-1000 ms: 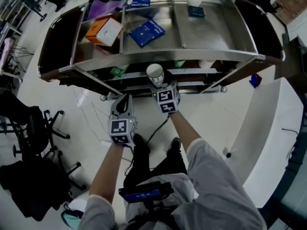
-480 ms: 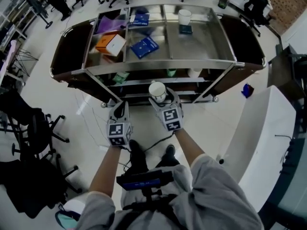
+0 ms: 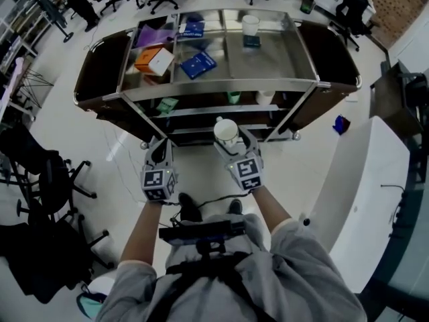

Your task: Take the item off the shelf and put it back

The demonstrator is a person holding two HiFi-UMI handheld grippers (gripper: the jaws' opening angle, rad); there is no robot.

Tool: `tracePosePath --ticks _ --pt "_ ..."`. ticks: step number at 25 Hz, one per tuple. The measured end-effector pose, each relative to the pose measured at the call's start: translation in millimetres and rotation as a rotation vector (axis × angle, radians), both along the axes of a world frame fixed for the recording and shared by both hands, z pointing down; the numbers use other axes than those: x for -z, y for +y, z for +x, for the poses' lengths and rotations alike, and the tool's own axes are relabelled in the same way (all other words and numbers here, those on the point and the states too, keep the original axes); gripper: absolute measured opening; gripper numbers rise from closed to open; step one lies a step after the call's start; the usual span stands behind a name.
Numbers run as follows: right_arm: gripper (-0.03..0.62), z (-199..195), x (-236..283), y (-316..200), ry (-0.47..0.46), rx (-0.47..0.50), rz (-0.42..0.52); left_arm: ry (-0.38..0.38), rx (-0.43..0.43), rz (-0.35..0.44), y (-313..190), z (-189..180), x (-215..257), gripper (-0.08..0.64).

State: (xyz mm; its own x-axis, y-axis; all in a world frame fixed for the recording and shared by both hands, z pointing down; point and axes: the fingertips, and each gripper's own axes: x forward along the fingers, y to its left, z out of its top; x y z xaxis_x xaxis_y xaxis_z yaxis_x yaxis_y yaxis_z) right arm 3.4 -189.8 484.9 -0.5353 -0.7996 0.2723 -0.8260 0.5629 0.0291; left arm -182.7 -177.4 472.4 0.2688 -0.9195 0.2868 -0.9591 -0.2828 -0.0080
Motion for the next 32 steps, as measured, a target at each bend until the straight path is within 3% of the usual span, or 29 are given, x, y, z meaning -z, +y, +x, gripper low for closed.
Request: tracePosePath --ticks 14,18,32 --pt "0.371 25.8 5.9 34.4 -0.040 -0.053 0.004 -0.011 0.011 -0.013 25.2 -11.8 -3.0 0.005" --pt "0.371 28.0 6.1 35.2 -0.038 -0.055 0.005 0.000 0.040 -0.026 25.9 -13.3 -5.2 0.005" --pt "0.371 20.4 -12.7 13.1 -0.028 -0.057 -0.020 -0.024 0.025 -0.042 23.9 -12.0 -13.2 0.005"
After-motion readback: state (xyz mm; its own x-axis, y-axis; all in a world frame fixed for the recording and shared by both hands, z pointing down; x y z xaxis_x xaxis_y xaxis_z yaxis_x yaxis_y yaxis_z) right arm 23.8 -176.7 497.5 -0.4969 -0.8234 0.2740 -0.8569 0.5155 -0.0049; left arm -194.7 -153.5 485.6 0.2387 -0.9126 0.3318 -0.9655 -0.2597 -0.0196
